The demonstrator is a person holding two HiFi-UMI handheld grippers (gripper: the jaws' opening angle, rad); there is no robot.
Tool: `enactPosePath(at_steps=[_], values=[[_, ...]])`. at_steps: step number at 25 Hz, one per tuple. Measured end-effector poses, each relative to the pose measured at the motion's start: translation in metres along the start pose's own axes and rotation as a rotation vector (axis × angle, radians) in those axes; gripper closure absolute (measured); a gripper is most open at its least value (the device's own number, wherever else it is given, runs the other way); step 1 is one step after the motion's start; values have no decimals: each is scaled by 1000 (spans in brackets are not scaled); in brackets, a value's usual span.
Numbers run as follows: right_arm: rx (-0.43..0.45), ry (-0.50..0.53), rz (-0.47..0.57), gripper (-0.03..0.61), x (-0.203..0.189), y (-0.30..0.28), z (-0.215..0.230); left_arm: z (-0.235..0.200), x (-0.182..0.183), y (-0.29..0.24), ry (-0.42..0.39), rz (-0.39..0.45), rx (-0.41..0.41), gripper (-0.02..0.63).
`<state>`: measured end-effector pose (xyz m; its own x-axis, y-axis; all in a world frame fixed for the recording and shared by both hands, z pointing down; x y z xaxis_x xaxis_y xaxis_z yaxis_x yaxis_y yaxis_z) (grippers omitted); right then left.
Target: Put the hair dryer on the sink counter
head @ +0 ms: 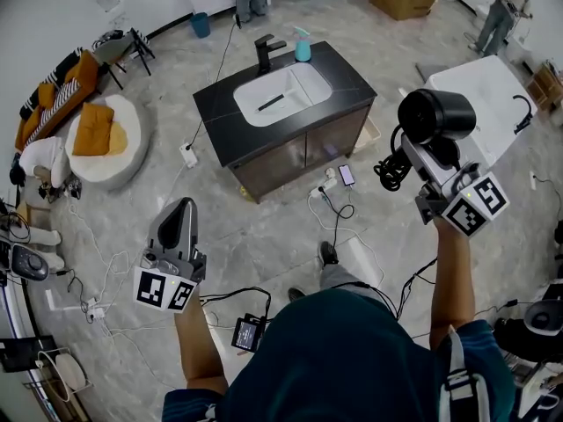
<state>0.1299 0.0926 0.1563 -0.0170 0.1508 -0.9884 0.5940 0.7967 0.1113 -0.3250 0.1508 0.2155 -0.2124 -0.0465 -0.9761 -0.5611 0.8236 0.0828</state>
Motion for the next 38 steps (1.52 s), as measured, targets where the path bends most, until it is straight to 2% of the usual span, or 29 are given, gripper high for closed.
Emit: enactPosePath(at_steps=[19,38], values=[[48,-59,-111,331,-83,-115,86,-31,-32,-28,54,-53,122,609],[104,-118,-302,331,-204,-230,165,-64,-72,-79,106,-107,224,609]])
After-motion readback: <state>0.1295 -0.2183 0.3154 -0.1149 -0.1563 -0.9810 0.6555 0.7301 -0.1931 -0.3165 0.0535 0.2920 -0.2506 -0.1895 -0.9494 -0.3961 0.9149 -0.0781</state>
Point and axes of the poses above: the fingertips, and each gripper's own axes: y backward along the fingers, z to its right, x out of its top, the point moved 6 cm from there along y, backward along the fingers, and after that the axes turned 13 degrees about y, right-handed, at the moved point
